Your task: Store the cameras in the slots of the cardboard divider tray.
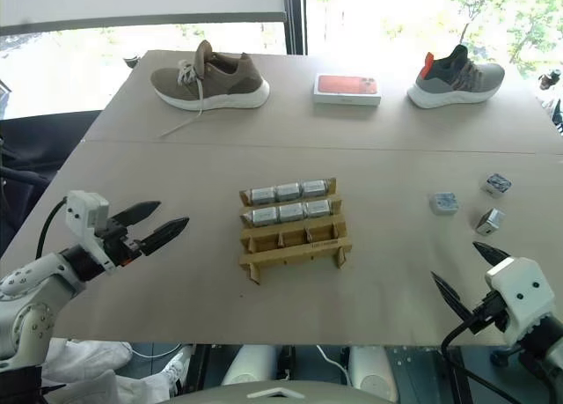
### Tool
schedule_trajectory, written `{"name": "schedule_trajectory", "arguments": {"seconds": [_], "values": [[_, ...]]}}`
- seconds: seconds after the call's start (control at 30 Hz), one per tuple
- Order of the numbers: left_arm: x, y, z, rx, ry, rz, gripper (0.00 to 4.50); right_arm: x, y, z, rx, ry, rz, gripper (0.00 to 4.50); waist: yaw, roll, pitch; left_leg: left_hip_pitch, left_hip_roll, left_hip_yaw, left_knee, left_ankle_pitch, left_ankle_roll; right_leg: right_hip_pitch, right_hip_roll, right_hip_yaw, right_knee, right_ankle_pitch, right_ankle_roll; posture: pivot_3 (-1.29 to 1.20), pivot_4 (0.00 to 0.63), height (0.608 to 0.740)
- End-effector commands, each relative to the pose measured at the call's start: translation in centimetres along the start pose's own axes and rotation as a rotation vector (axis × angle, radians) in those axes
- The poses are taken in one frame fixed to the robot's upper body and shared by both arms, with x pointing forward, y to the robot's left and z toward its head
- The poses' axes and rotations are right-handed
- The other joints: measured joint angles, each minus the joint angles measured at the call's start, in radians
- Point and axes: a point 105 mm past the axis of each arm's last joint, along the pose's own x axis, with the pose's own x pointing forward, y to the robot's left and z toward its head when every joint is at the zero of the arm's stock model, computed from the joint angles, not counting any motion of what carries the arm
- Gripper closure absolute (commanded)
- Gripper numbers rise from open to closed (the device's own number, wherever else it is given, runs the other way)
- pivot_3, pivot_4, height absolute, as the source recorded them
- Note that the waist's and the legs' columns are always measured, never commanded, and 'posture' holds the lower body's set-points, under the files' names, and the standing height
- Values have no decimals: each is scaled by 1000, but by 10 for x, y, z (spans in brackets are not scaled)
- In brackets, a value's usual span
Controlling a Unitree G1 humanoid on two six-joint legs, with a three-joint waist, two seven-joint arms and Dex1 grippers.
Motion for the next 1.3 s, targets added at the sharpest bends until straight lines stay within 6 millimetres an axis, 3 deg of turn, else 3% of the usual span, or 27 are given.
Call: {"name": "schedule_trajectory", "arguments": {"seconds": [0.03, 0.1, 0.3, 0.47, 0.6, 0.9, 1.17, 1.23, 1.3], "values": [[4, 1, 23, 41, -69, -12, 79, 0, -10, 4, -10, -30, -64, 0, 0, 0, 0, 0, 0, 0, 0, 0, 0, 0, 0, 0, 0, 0, 0, 0, 150, 740], [13, -3, 42, 32, -134, -58, 79, 5, -17, 5, 20, -34, -128, 0, 5, -3, 0, 0, 0, 1, 0, 0, 0, 0, 0, 0, 0, 0, 0, 0, 150, 740], [24, -49, 93, 50, -274, -375, 79, 21, -46, 3, 88, 129, -308, 0, -2, -2, -1, 0, 0, 0, 2, 1, -1, 0, 1, 0, 2, 2, -3, 0, 150, 740], [20, -105, 107, 172, -223, -700, 79, 34, -81, 4, 242, 190, -508, 0, -4, -1, 0, 0, 1, 3, 1, 1, -1, -1, 7, 2, 2, 3, 0, 0, 150, 740], [12, -133, 113, 254, -193, -871, 79, 47, -103, 7, 459, 222, -622, 0, -2, -1, 0, 0, 0, 3, 1, 1, -1, -1, 8, 3, 1, 3, 0, 0, 150, 740], [8, -154, 126, 298, -215, -948, 79, 58, -112, 3, 650, 356, -630, 0, -1, 1, 1, -1, 0, 3, 0, 1, -1, -2, 8, 3, 1, 4, 1, 0, 150, 740], [11, -154, 123, 298, -205, -907, 79, 61, -116, -10, 700, 426, -634, 0, -3, 1, 1, -1, 0, 4, 0, 1, -1, -2, 9, 3, 1, 4, 1, 0, 150, 740], [11, -155, 123, 298, -209, -896, 0, 60, -118, -16, 706, 448, -645, 531, -2, 1, 1, -1, 0, 4, 0, 1, -1, -2, 9, 3, 1, 4, 1, 0, 150, 740], [11, -157, 124, 297, -214, -886, 0, 60, -121, -18, 704, 448, -651, 1338, -2, 1, 1, -1, 0, 4, 0, 1, -1, -2, 9, 3, 1, 4, 1, 0, 150, 740]]}}
